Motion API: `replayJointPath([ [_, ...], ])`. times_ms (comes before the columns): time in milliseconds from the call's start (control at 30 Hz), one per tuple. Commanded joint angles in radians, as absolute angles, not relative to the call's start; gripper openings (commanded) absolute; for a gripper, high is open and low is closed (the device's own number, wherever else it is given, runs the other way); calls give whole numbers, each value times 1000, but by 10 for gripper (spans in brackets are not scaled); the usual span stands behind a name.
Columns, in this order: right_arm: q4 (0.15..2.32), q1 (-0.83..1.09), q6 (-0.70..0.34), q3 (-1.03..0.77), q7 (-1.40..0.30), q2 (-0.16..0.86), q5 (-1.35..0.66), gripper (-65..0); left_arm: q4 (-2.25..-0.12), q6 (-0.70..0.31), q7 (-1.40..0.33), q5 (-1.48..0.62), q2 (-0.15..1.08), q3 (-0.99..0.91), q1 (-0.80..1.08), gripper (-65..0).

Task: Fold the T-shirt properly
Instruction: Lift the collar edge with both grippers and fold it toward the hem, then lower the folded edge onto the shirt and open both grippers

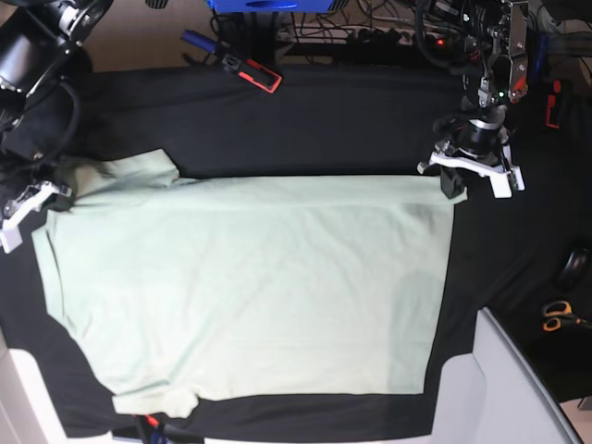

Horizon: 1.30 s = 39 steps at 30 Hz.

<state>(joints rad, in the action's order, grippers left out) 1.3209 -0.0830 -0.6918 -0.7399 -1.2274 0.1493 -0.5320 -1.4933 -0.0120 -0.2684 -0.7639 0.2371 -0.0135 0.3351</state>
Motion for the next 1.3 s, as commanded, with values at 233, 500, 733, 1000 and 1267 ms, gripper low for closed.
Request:
replayJointPath([
  [233,1231,-176,-698,-739,-1182,214,-552,-649,-1465,-18,-243,-769,246,-13,262,-650],
  [500,1150,-228,-698,-636,-1107,242,-552,-649,-1419,-16,-243,-769,246,-12,196,-650],
  [733,1116,-269,-688,-633,-1078,245,-552,-649,-1383,8,-243,-768,246,-10,150,-650],
  [1000,1052,-317,-687,-565,-1050,266,-553,-649,-1348,8,-245,-768,246,-10,104,-650],
  [1267,980,-355,-687,-527,-1006,277,-553,-649,-1283,8,-245,-768,248,-8,56,-650],
])
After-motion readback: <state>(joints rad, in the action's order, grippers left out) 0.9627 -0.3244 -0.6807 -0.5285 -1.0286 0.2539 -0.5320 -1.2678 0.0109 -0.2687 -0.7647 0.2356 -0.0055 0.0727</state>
